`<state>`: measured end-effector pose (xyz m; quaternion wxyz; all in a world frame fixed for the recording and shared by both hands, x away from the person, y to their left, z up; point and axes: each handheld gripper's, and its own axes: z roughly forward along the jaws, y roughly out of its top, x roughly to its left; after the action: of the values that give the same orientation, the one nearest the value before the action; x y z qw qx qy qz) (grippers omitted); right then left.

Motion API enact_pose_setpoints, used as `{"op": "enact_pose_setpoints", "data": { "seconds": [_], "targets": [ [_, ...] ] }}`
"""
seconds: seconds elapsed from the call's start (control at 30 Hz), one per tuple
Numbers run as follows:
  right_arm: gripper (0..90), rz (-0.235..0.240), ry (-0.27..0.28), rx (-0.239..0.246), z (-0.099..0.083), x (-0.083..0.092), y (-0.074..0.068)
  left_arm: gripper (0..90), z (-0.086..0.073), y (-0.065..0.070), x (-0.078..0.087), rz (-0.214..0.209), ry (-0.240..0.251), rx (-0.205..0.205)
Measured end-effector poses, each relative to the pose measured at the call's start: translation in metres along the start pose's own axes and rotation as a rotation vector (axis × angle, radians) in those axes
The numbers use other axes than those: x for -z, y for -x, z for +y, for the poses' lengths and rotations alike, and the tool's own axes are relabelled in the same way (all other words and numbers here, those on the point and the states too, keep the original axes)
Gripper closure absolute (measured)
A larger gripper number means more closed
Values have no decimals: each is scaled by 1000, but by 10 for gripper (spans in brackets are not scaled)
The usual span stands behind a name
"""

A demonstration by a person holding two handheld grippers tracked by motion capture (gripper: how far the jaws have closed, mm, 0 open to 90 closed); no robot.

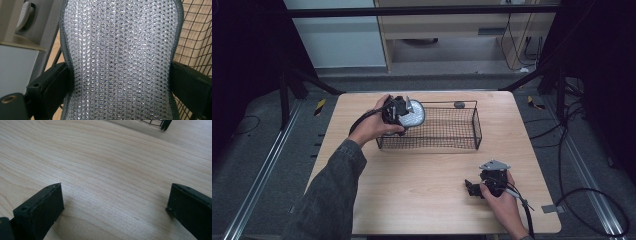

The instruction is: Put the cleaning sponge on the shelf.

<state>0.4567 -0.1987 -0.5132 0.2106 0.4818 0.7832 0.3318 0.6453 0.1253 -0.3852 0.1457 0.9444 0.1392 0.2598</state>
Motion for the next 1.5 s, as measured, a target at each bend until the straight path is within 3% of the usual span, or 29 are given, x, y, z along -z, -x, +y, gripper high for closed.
{"op": "enact_pose_setpoints", "data": {
  "seconds": [0.5,1.3,1.5],
  "targets": [
    [7,0,0,-1,0,0,0,31,-5,1,-5,-58,0,38],
    [7,-1,0,-1,0,0,0,30,6,-3,-13,-84,-1,39],
    [6,1,-1,0,0,0,0,30,6,-4,-10,-66,2,42]
  ]
}}
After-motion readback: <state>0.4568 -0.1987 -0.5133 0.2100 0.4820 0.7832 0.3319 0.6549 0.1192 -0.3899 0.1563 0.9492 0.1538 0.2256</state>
